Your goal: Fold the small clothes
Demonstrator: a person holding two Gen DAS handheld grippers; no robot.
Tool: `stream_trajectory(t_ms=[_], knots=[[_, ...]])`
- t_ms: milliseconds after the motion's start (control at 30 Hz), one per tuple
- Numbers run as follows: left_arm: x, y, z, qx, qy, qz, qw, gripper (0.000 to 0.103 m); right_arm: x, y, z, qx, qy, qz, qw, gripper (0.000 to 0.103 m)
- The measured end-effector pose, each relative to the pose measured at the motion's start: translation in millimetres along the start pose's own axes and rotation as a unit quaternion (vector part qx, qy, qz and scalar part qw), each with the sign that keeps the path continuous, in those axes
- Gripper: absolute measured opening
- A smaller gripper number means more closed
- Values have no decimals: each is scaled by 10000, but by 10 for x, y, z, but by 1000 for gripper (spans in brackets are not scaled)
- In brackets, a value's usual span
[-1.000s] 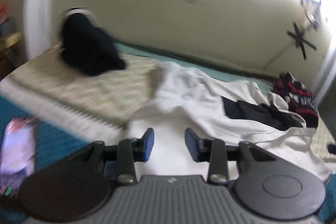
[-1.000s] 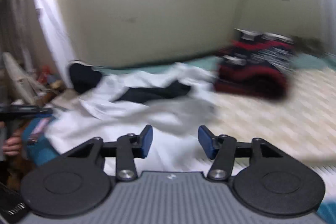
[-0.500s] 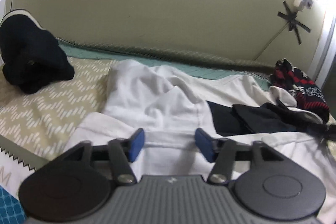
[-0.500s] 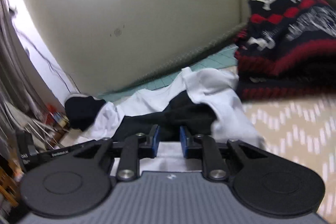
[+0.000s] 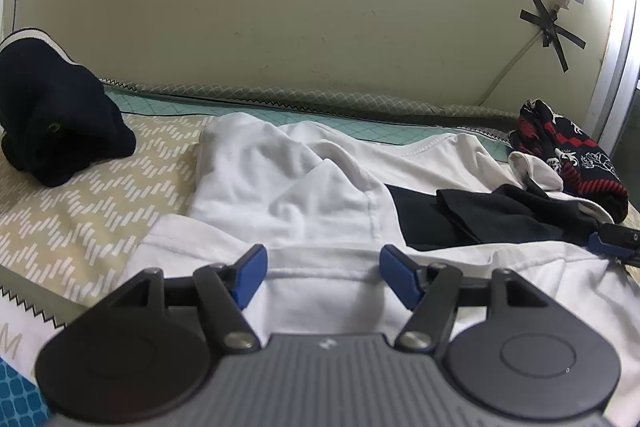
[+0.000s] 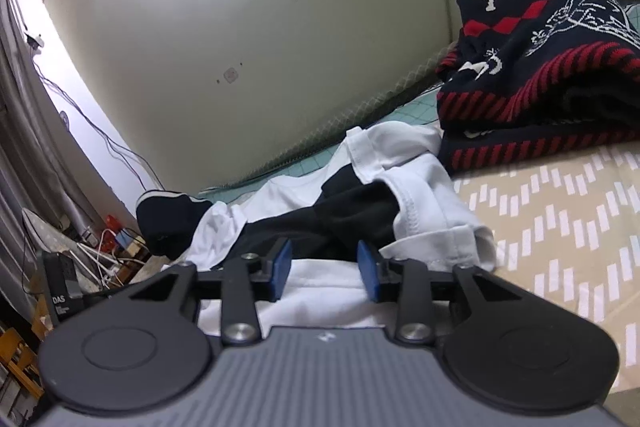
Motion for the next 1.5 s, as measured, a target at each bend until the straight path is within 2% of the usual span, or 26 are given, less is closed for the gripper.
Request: stream_trajectory(t_ms=[600,1000,1100,1167,1233,1333,1433,1500], knots=[[-8,-33,59,-37,-191,-111,9997,78,-26,28,-34,53,9,40,10000,36],[-13,-50,67,-32,-237,-168,9996,81,-20,27,-42,77,26,51,10000,38],[-5,-39,52,-126,-187,-153,9996,83,0,12,-30,74,16,16,10000,38],[28,30,-8,-366,18,-110,9993,83,54,26,-44,49,58,-2,10000,38],[169,164,-96,-665,231,93,9975,83,185,83,-110,65,260,19,9996,44],[624,305,-244,-571,199,436,9972,84,522,106,-244,126,502,22,9987,53],[1046,35,-318,-160,-50,168,9997,87,865,-161,-371,17,786,-273,9965,58],[1228,-314,-329,-84,-194,-147,9997,87,1038,-461,-451,-68,1071,-480,9931,61]])
Point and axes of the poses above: each gripper's, at about its wrist camera, not at the fingertips, and y roughly against the way its jaws point, z to its right, x to its top, the point moved 6 cm from there along -y, roughly the way its jaws point, and after that the axes turned 11 degrees about -y, right-handed, at the moved point
